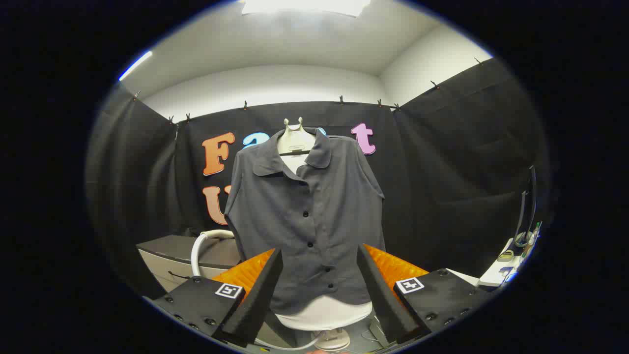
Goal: Iron the clothes twice with a garment steamer, once on the left side and once on the right side.
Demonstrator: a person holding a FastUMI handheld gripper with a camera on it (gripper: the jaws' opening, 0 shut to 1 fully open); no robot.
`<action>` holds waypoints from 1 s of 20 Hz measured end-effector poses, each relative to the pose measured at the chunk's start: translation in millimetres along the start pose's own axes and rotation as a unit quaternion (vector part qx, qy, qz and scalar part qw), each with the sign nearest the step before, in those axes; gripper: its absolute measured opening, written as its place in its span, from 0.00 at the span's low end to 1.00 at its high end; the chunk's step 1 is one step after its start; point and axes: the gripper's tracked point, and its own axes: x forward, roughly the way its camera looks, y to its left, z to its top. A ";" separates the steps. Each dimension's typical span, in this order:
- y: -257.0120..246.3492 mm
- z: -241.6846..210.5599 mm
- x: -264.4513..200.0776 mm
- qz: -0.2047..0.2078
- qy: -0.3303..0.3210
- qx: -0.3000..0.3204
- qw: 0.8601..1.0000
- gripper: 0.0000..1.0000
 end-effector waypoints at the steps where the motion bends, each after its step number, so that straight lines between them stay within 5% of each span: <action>1: -3.8 1.0 -1.2 -0.004 -0.004 0.002 1.000 0.98; 13: -30.5 5.8 -32.9 -0.048 -0.001 0.006 0.999 0.98; 20: -12.5 5.1 -42.6 -0.032 0.002 0.011 0.999 0.98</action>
